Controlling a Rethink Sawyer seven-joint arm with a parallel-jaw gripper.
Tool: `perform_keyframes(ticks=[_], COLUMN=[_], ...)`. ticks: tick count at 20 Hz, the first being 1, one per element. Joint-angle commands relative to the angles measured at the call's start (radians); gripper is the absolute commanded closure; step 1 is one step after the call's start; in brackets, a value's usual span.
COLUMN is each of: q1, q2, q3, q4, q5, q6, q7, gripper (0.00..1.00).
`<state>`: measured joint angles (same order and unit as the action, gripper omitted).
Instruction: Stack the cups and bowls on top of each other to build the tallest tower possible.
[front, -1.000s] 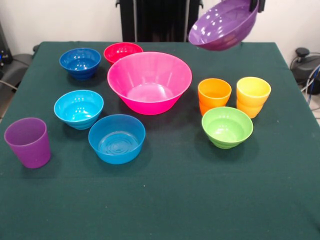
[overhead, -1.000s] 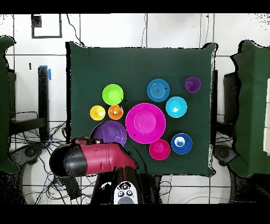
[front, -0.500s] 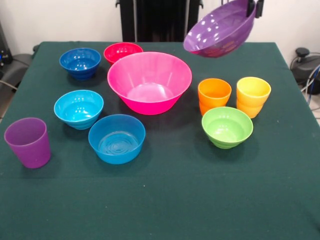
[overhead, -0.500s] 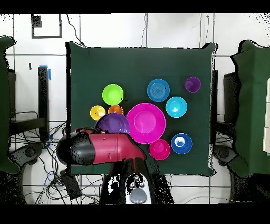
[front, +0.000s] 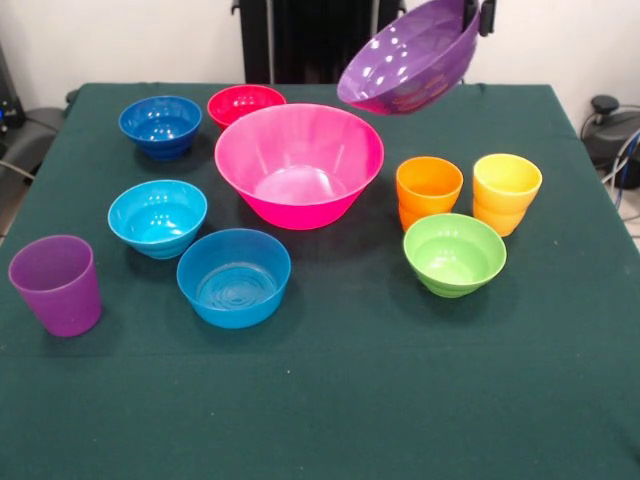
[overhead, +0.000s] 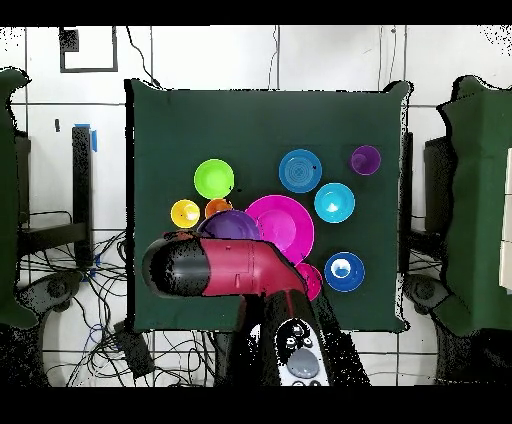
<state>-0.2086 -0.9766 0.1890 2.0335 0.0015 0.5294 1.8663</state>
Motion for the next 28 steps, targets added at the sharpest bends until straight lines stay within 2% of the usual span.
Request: perform_keyframes(ticks=[1,16,28], q1=[-0.038,-0.109,-0.217], q2=[0.061,0.088,0.118], q3=[0.114,0.160,0.224], q4=[-0.051,-0.075,-0.077], q5=[-0.078,-0.128,-0.188], q6=[0.083,0.097,0.087], q7=[-0.101,-0.123,-0.161], gripper=[1.00,1.00,1.00])
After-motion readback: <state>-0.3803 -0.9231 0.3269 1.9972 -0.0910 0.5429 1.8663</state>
